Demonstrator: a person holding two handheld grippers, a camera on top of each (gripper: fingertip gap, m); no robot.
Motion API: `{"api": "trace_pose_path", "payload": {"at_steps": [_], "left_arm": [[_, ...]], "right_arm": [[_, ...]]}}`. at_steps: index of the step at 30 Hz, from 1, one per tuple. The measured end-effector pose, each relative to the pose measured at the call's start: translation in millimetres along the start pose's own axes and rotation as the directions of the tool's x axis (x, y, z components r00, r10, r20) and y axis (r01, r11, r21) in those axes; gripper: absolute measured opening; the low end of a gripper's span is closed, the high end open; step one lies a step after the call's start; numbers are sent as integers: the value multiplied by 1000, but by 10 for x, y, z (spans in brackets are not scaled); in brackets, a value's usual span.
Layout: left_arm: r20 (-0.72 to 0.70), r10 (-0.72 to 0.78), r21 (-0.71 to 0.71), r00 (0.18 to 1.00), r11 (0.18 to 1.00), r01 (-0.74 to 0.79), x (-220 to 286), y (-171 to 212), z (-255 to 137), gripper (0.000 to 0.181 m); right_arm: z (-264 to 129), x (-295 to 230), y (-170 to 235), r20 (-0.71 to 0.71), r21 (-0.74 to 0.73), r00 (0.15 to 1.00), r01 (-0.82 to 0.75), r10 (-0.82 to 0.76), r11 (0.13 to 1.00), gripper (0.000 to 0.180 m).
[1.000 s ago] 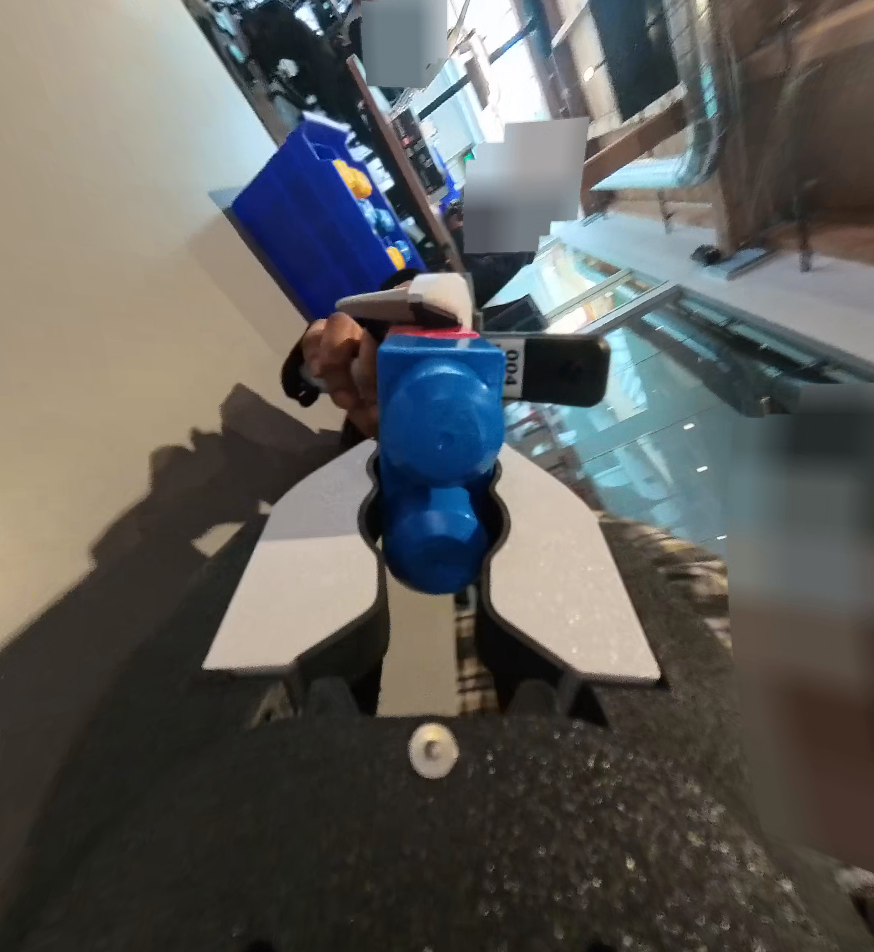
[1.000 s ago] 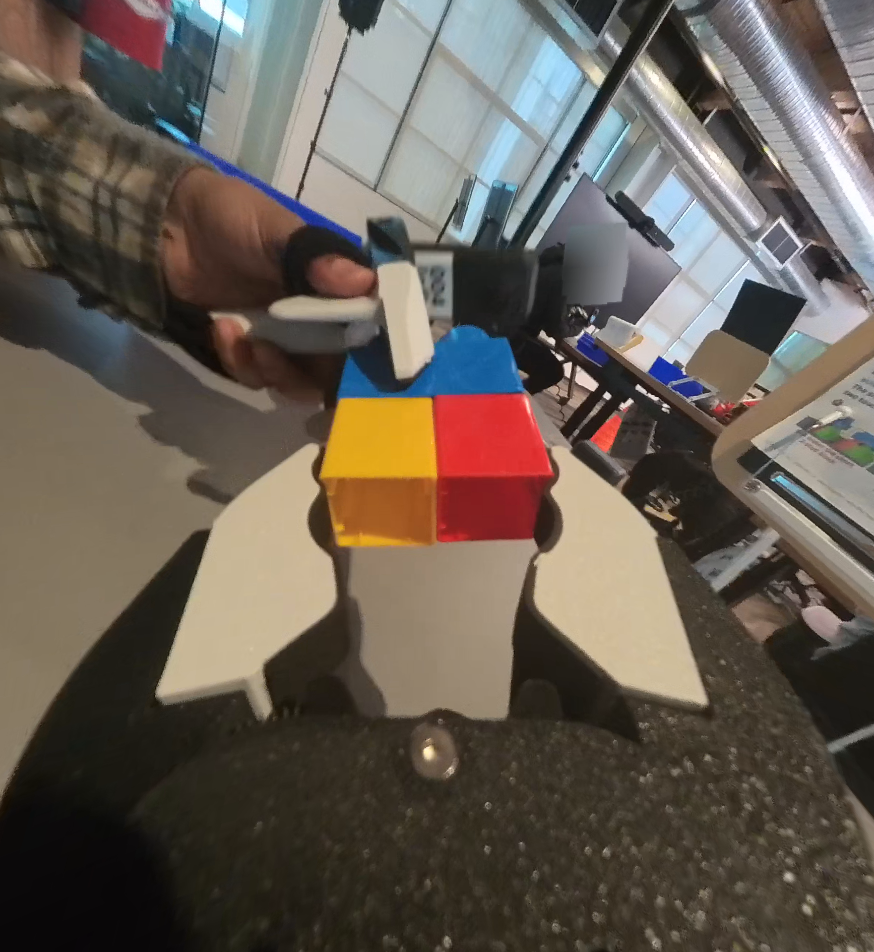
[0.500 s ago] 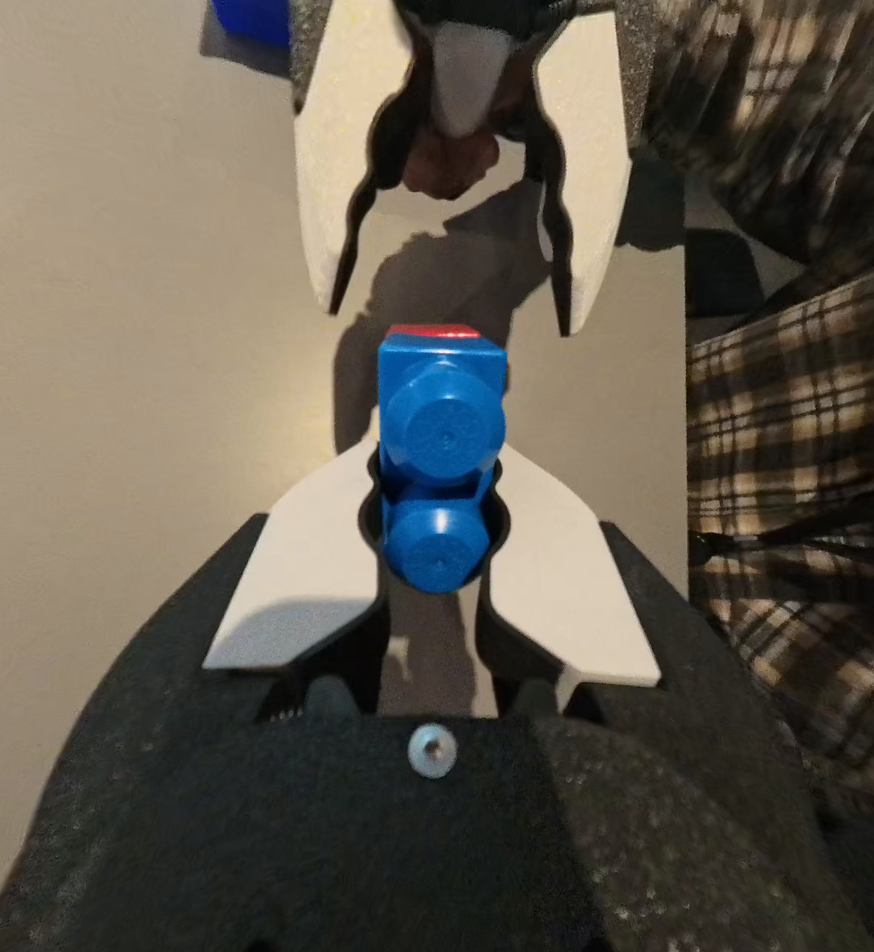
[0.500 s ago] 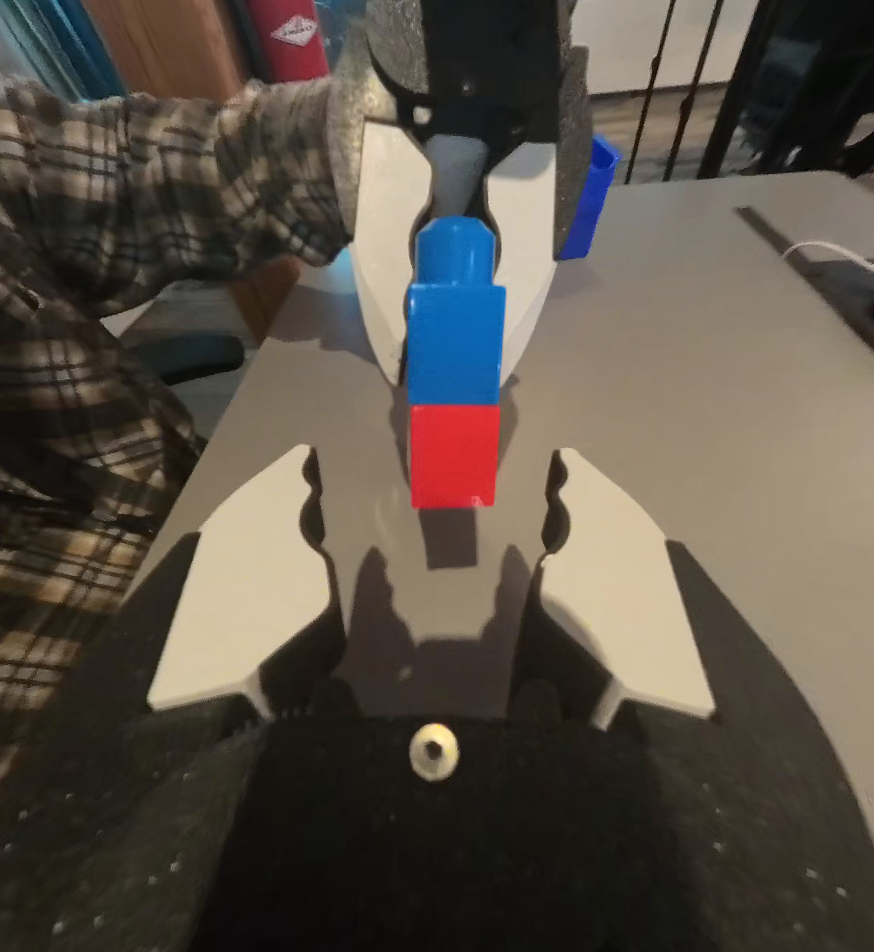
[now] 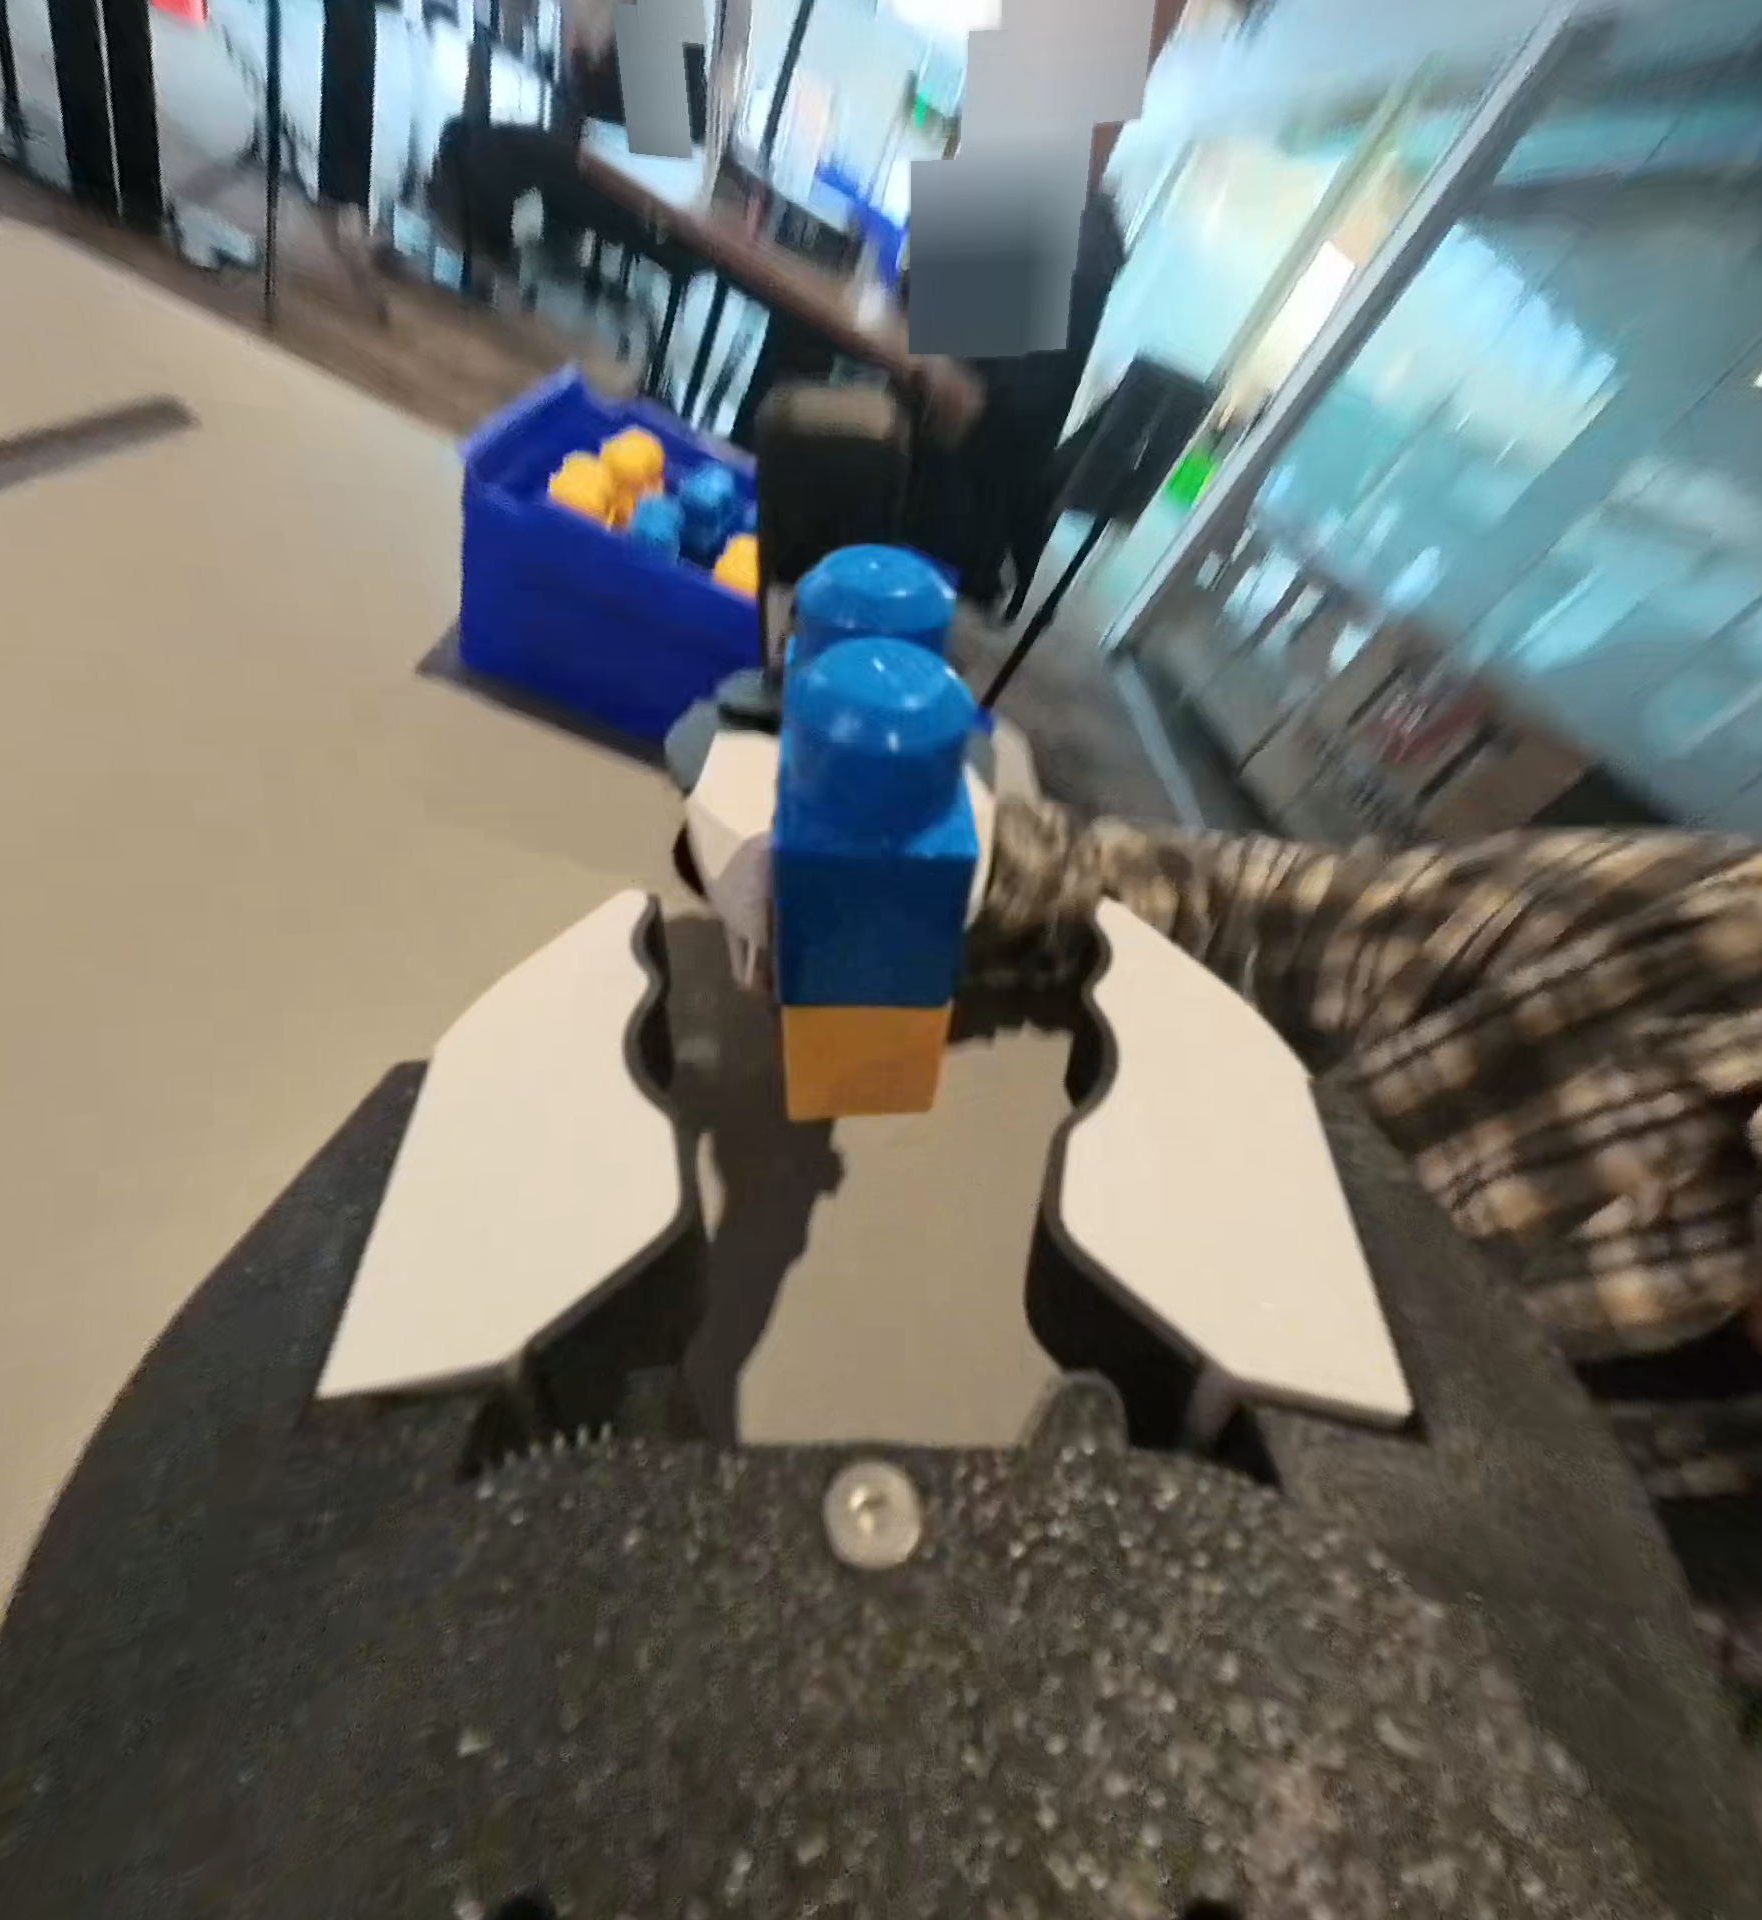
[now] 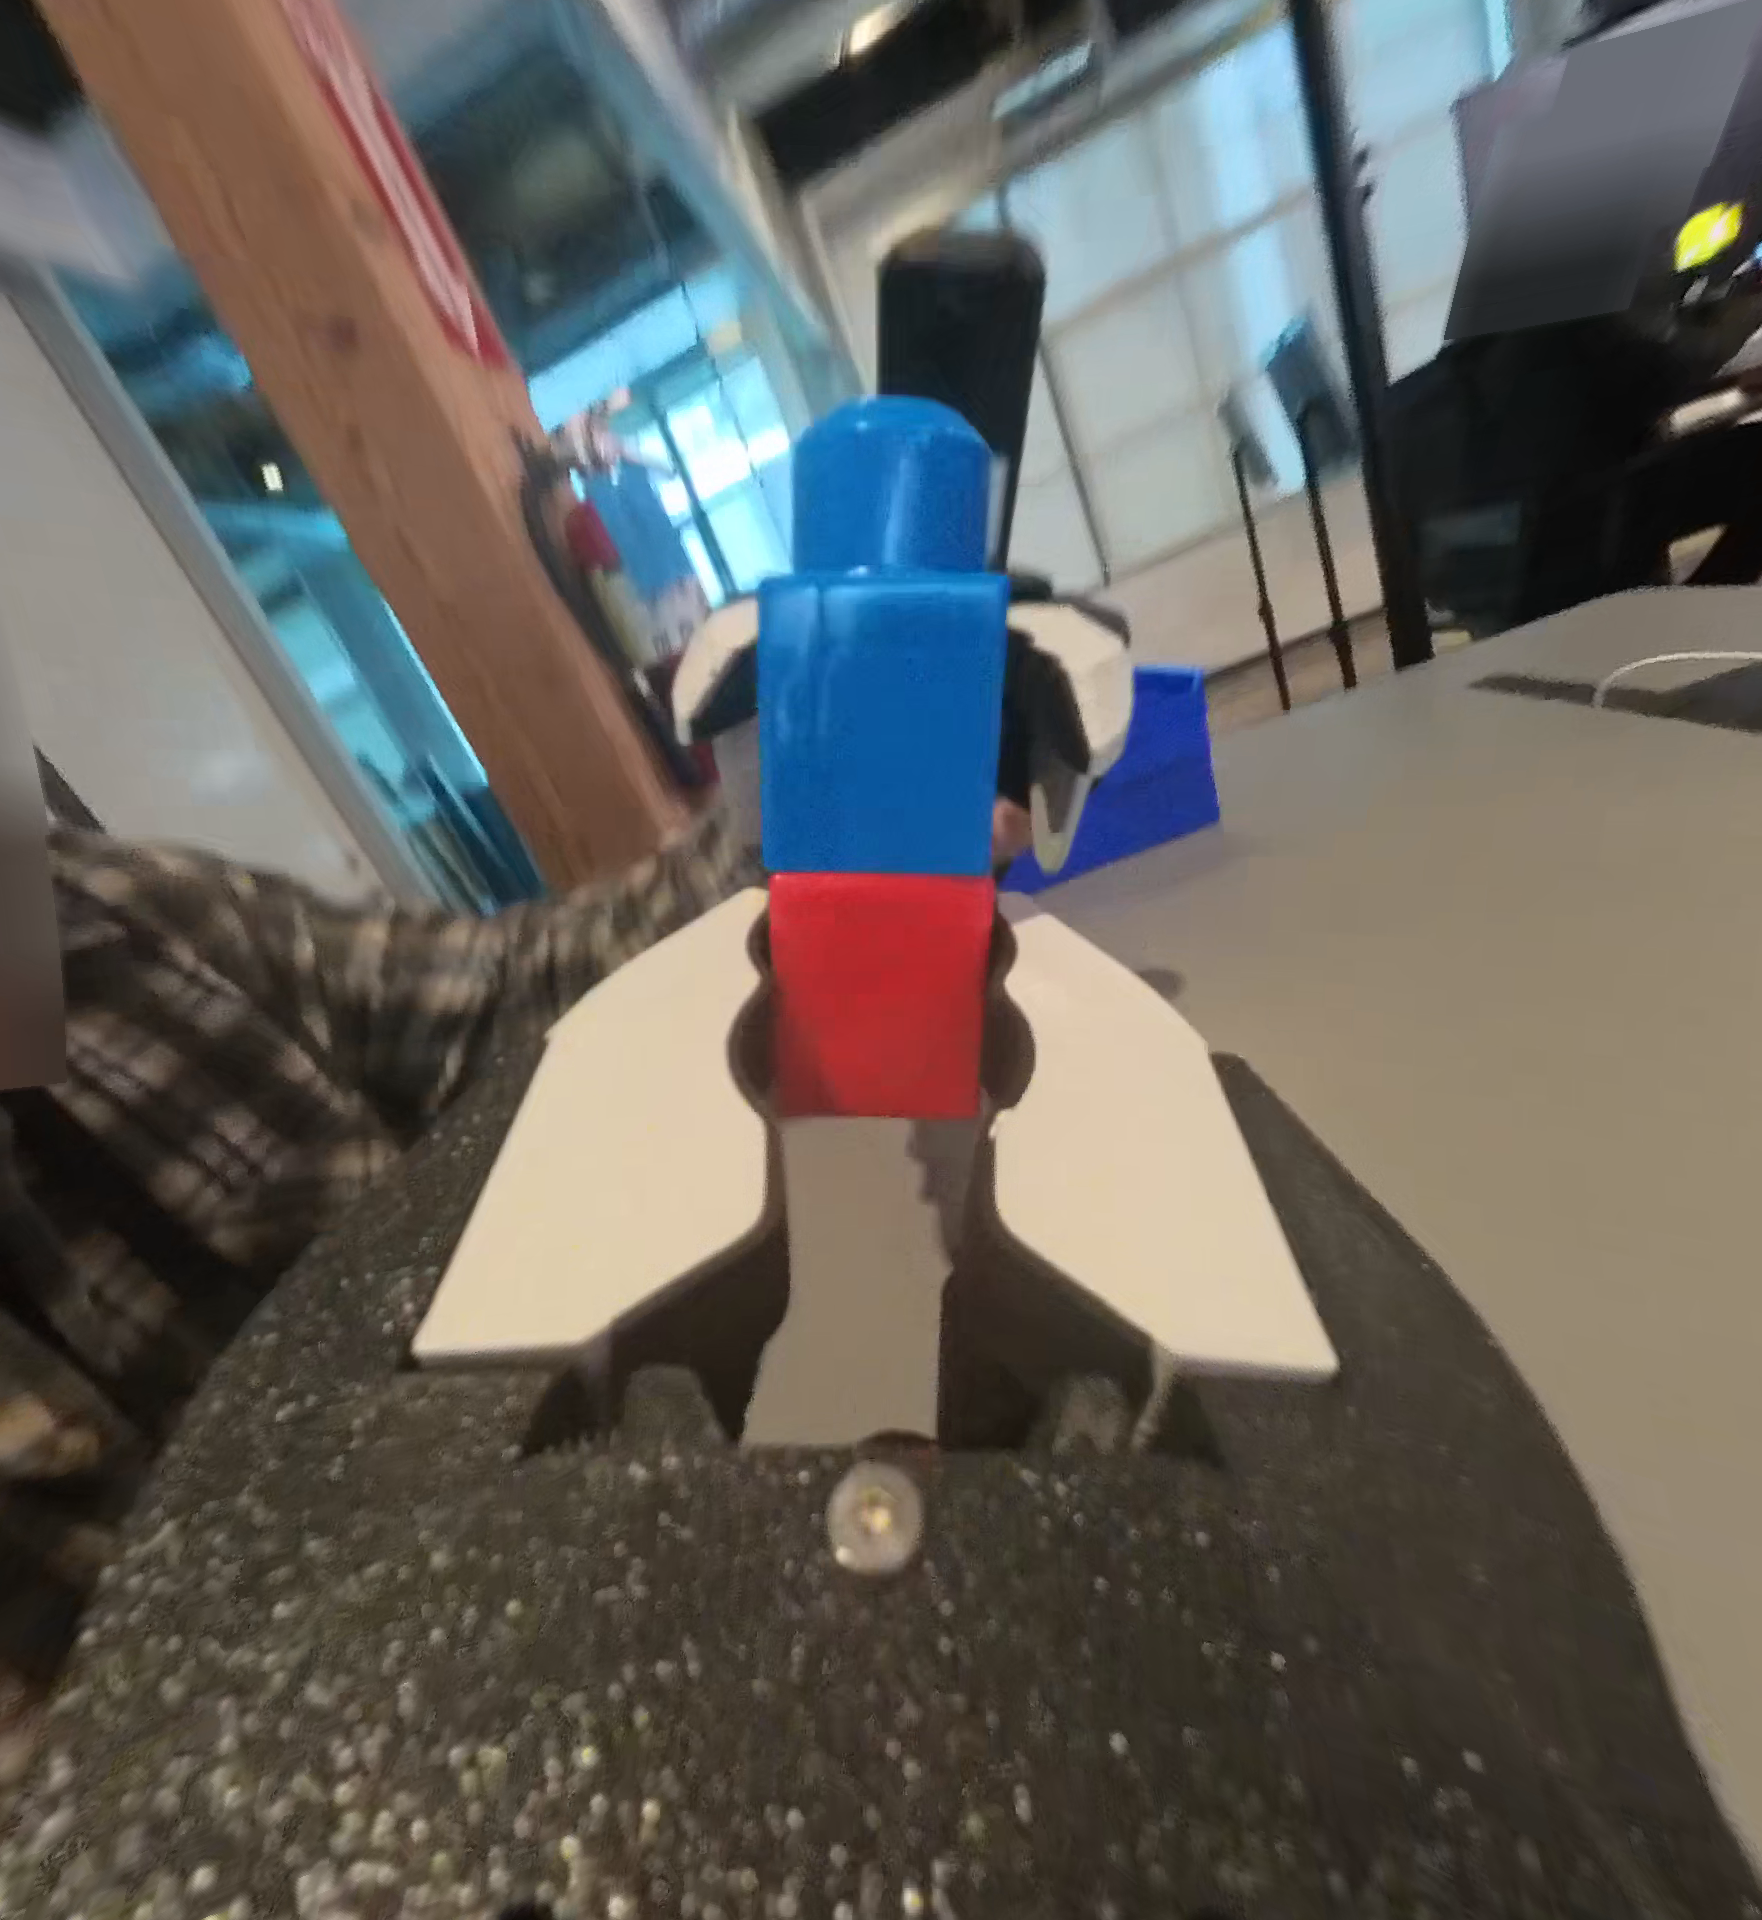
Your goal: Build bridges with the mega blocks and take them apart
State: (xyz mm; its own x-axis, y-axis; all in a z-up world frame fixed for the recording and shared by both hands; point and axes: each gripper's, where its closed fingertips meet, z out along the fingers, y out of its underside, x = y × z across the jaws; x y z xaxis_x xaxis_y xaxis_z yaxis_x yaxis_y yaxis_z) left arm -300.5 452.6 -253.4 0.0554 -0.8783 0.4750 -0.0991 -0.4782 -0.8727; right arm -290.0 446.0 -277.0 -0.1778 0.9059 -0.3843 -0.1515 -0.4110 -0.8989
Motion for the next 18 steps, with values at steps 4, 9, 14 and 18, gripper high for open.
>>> {"api": "trace_pose_path", "payload": {"at_steps": [4,9,14,18], "left_arm": [[-78,-57,170,995,983,69,-52,-25,40,63],[-113,-33,181,993,982,53,-41,60,155,50],[-41,19,181,999,983,-12,-61,100,144,40],[-8,51,178,999,983,-49,-42,90,133,40]], "right_arm": [[-17,1,-47,16,87,998,-68,67,994,35],[61,52,139,-33,5,998,-55,55,998,35],[108,54,181,-42,9,998,-41,41,999,35],[121,45,152,-54,23,998,-19,20,1000,35]]}}
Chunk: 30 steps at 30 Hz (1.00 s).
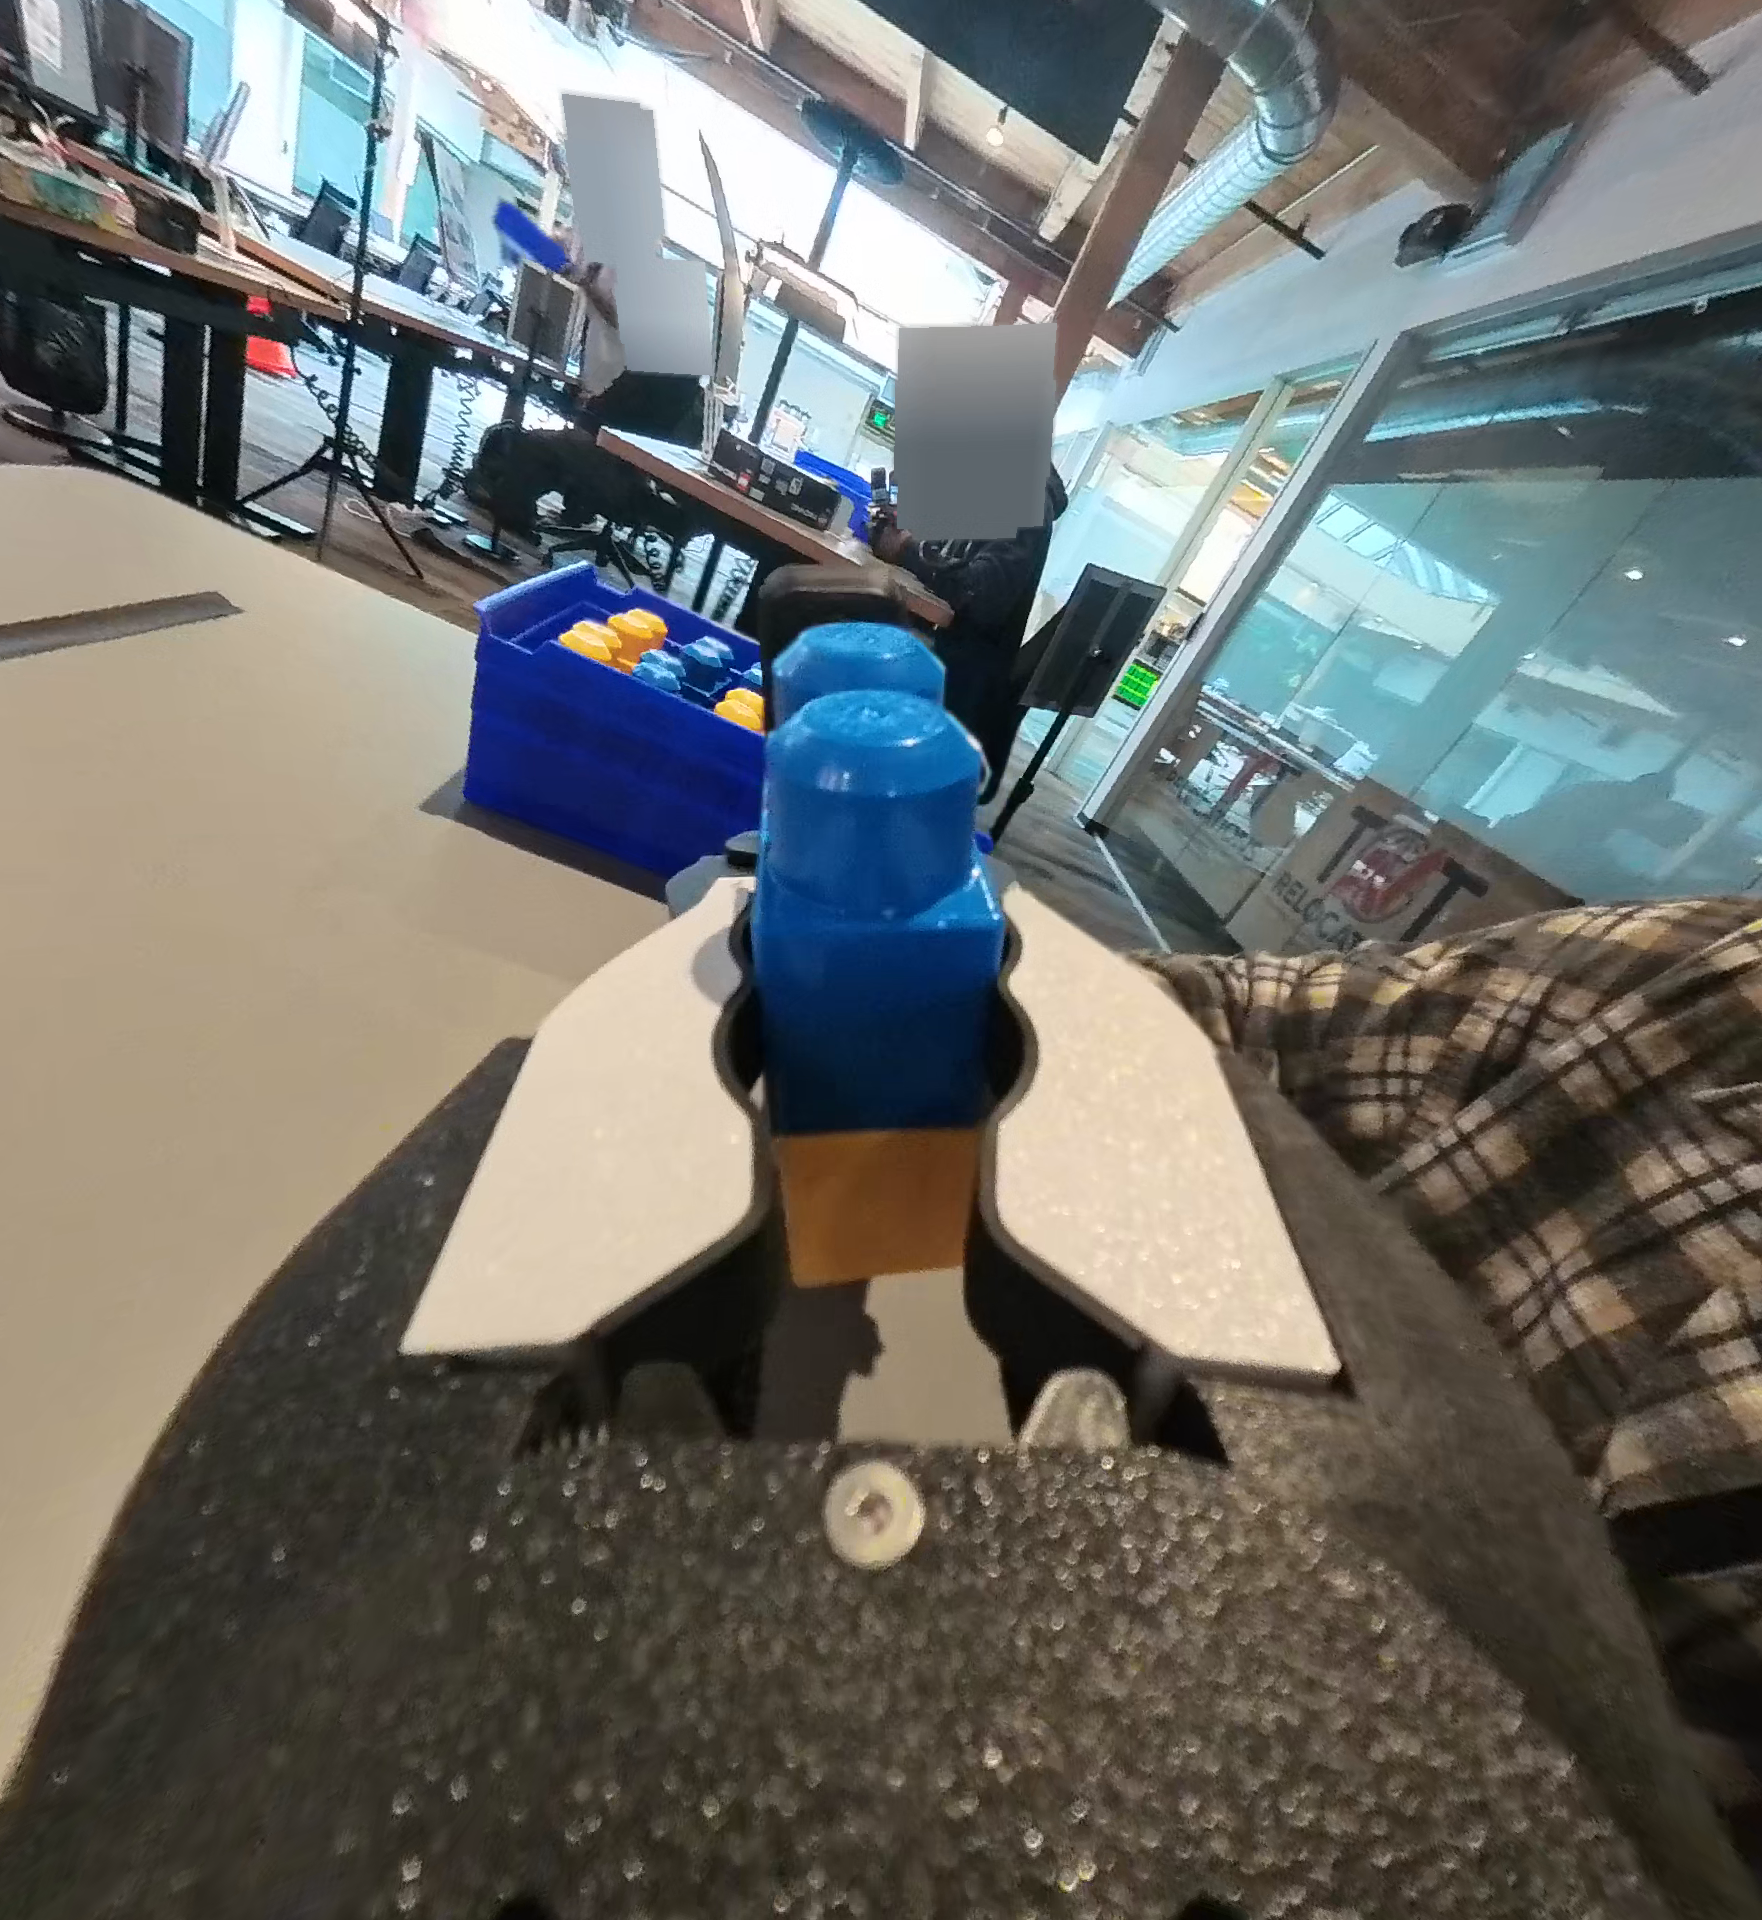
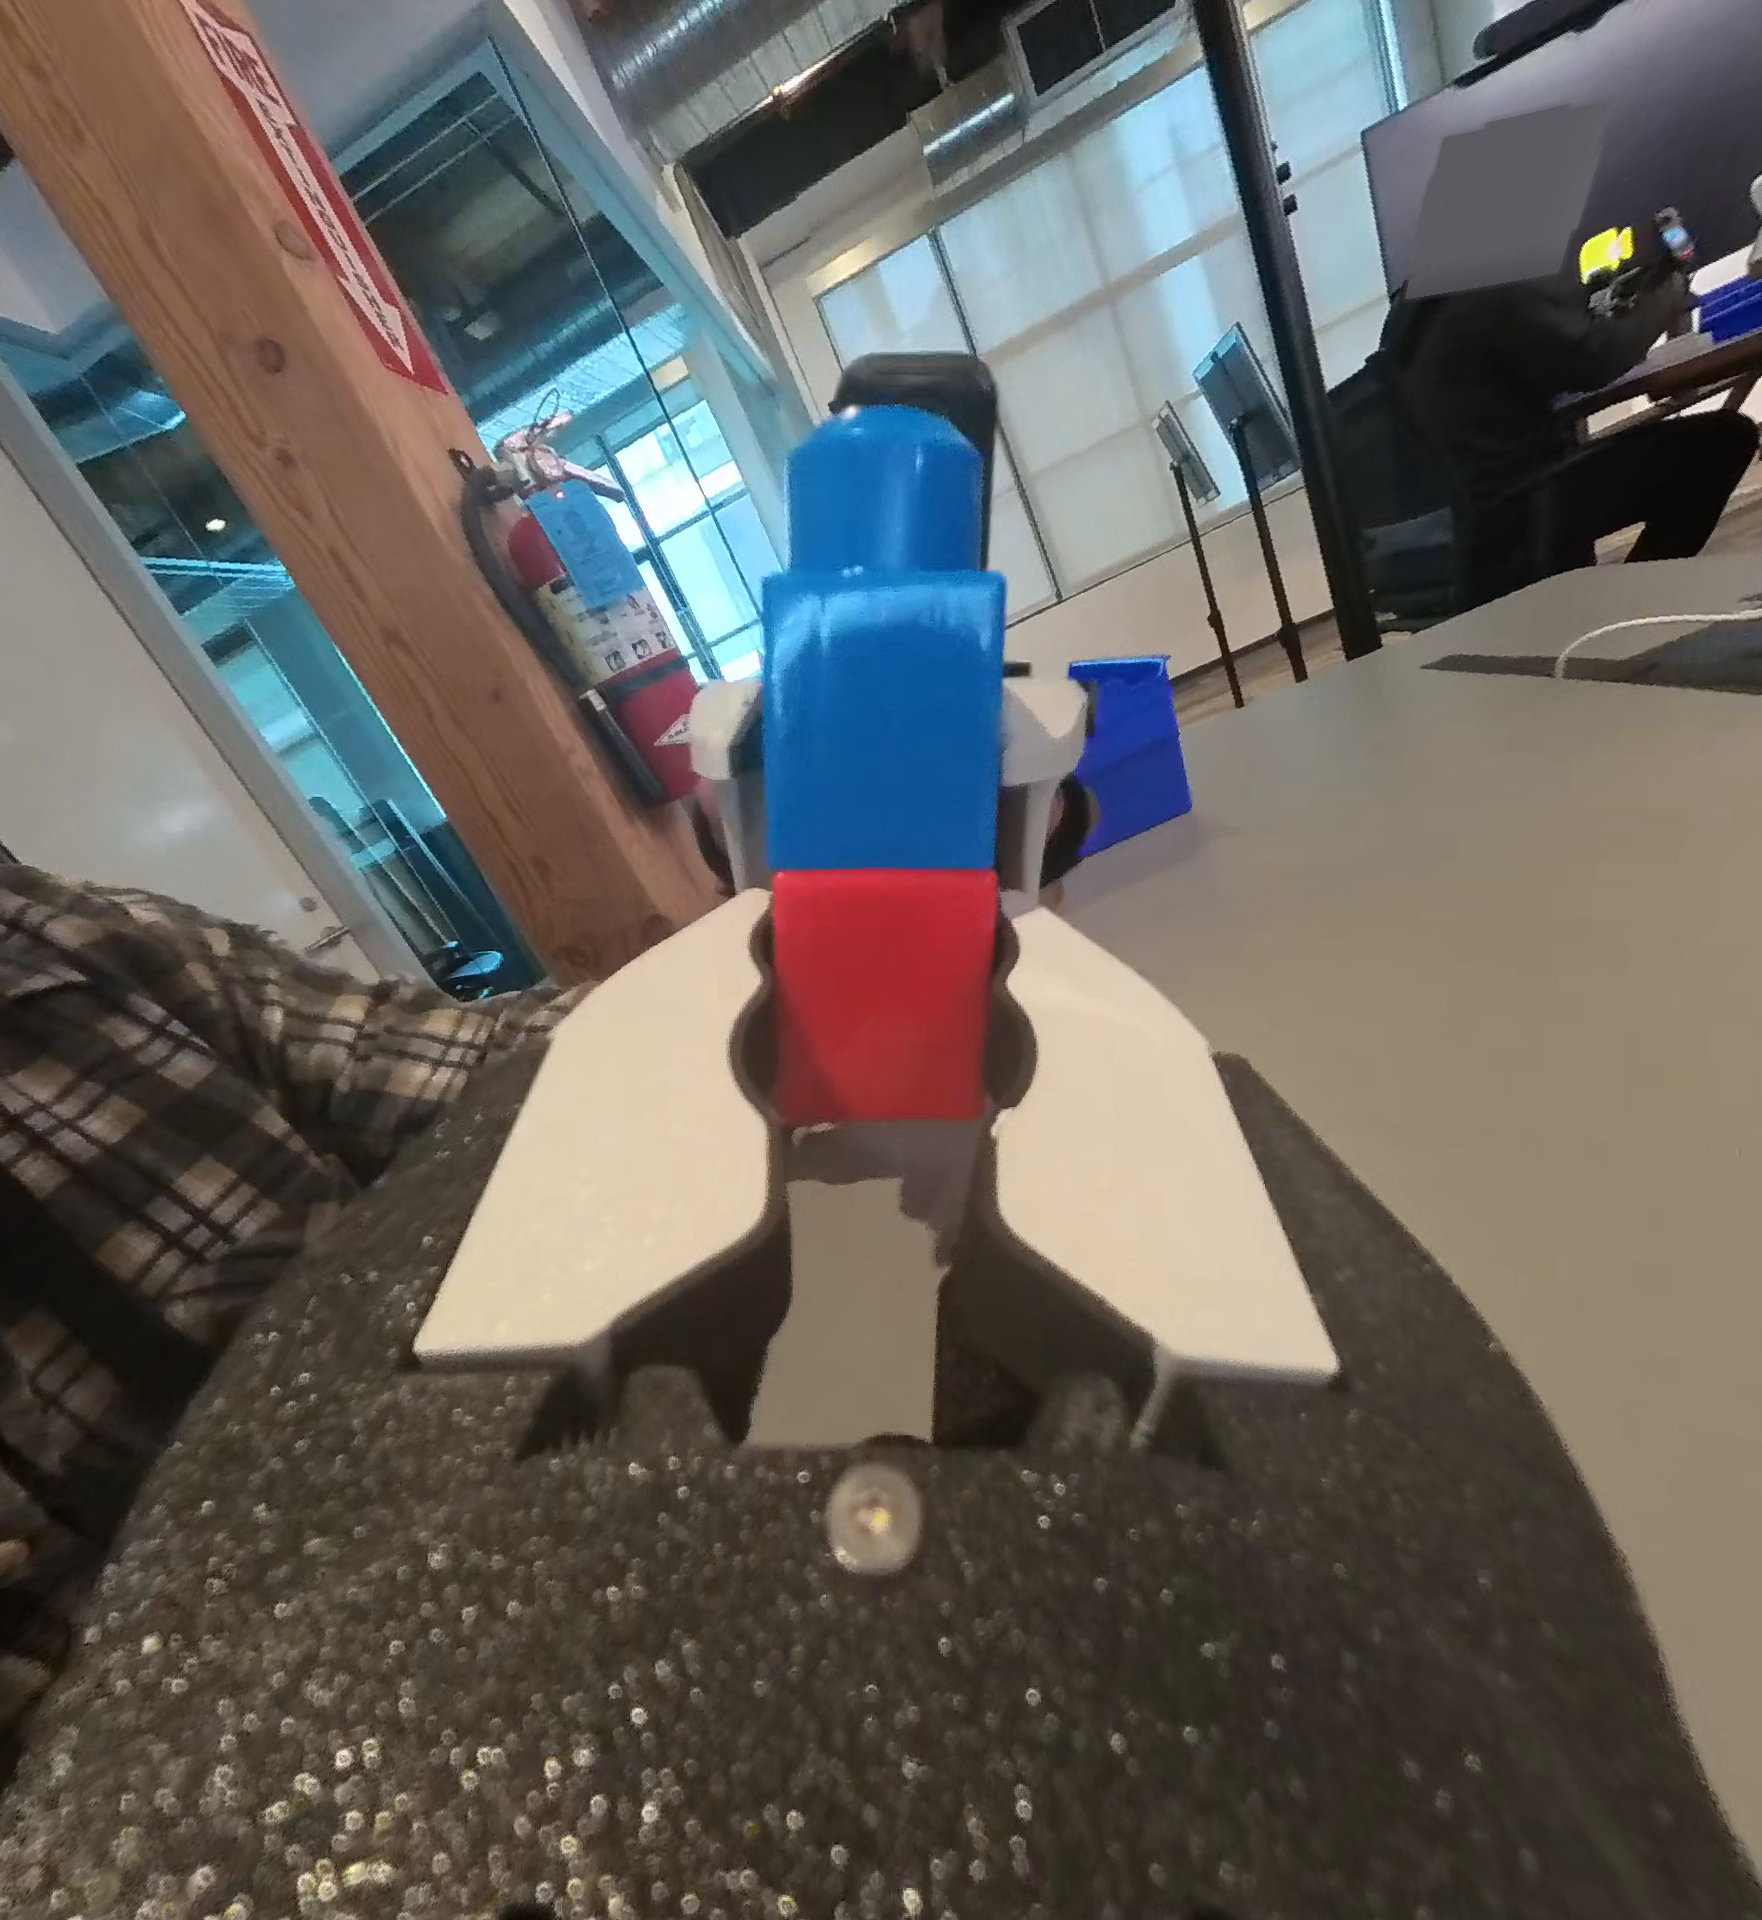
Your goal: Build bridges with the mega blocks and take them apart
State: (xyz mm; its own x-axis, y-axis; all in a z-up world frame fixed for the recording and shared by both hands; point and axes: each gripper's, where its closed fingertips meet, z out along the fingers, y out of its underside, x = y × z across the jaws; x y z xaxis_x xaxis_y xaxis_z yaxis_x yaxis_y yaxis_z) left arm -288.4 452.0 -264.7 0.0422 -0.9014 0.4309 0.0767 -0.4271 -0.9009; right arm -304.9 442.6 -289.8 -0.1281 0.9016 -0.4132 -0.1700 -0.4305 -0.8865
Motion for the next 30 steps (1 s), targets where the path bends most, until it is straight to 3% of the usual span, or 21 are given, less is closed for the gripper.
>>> {"api": "trace_pose_path", "payload": {"at_steps": [9,11,16,23,25,27,30], "left_arm": [[47,25,26,999,999,-26,-45,-26,-30,43],[46,-18,53,999,998,16,-92,-30,-70,74],[-23,-77,35,997,996,77,-81,83,-45,58],[21,13,-34,1000,999,-12,-53,203,37,38],[26,56,-59,998,997,-54,-35,224,30,37],[28,73,-81,997,994,-71,-38,254,14,37],[43,84,-141,996,987,-77,-89,338,14,37]], "right_arm": [[-20,7,-60,-12,41,1000,17,-17,999,35],[-85,6,-173,9,119,1000,-25,24,993,35],[-156,75,-208,-1,169,998,-60,61,984,35],[-98,46,-181,12,163,999,-36,34,986,36],[-113,40,-150,2,100,1000,12,-12,995,40],[-190,53,-141,-24,-21,996,84,-85,996,74],[-427,144,-255,-101,-300,954,241,-282,923,76]]}}
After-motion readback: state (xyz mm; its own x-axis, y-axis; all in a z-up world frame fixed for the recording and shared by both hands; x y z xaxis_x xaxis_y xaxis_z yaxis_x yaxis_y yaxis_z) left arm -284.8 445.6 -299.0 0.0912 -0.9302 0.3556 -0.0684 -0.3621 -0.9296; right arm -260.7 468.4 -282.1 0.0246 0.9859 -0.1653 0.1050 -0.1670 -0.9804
